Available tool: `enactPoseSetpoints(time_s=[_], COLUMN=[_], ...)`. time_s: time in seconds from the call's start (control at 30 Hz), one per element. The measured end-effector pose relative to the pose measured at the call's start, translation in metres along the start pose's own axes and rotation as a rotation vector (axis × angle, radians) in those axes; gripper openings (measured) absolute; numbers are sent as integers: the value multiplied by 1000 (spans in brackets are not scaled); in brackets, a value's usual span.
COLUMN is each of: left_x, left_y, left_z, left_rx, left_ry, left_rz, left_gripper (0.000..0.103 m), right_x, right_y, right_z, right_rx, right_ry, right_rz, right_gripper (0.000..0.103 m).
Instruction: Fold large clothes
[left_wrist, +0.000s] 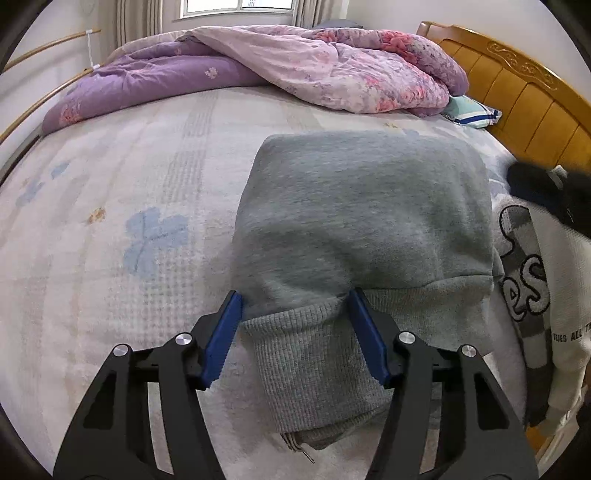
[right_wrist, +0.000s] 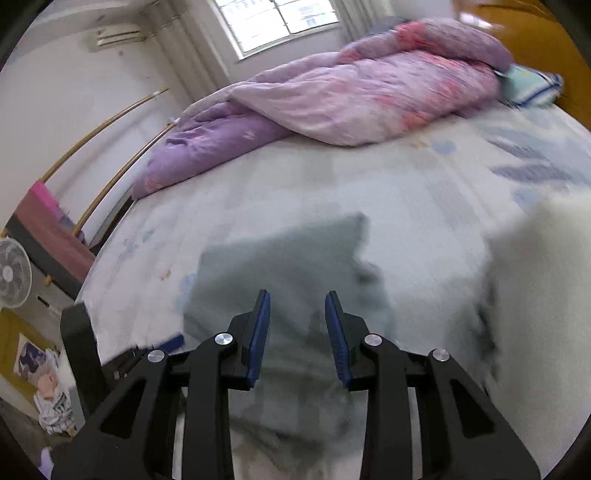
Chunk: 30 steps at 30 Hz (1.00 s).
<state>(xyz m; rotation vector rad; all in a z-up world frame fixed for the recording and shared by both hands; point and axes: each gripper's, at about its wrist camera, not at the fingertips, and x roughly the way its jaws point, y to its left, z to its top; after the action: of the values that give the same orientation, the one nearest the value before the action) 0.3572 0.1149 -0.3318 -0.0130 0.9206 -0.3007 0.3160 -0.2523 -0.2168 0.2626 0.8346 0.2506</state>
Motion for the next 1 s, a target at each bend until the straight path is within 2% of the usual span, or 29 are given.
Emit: enactPoseSetpoints(time_s=[0.07, 0.17, 0.2, 0.27, 0.33, 0.4, 0.5, 0.6, 0.7, 0.77, 0.83, 0.9, 0.93, 0.97, 1.0], left_x=[0, 0, 0, 0, -2, -3, 1, 4, 3, 3, 2, 0, 1, 2, 2], left_y=[0, 0, -1, -6, -15, -24, -21, -12, -8, -10, -15, -22, -22, -21, -18], left_z=[1, 2, 3, 6, 10, 14, 17, 14, 8, 5, 3, 2, 2, 2, 2], left_rx=[7, 14, 19, 43, 83, 126, 128, 87, 75, 78, 105, 135, 137, 131, 114], left_ry=[4, 4, 1, -10, -26, -27, -1, 10, 1, 0, -4, -5, -1, 3, 6], left_rz=[-4, -10, -9, -21, -21, -3, 5, -12, -20, -20, -15, 13, 22, 24, 19], left_gripper=[59, 59, 60, 60, 60, 62, 62, 62, 62, 62, 63, 63, 63, 63, 63], right_x=[30, 71, 86, 107, 121, 119, 106, 69, 44, 49, 61, 64, 59, 52, 43], right_y=[0, -21, -31, -51, -73, -76, -66, -55, -45, -53, -62, -66, -67, -69, -72], right_z=[12, 13, 10, 1, -8, -9, -7, -16, -42, -60, -73, -76, -75, -74, -74], right_rx=[9, 52, 66, 68, 126, 132, 121, 151, 139, 160, 155, 176, 206, 243, 292], right_ry=[48, 131, 175, 227, 247, 238, 223, 186, 198, 235, 239, 222, 212, 202, 196], right_rz=[14, -66, -122, -198, -167, -169, -202, -143, -86, -86, -123, -118, -103, -88, -91], right_gripper=[23, 3, 0, 0, 0, 0, 0, 1, 3, 0, 0, 0, 1, 8, 31])
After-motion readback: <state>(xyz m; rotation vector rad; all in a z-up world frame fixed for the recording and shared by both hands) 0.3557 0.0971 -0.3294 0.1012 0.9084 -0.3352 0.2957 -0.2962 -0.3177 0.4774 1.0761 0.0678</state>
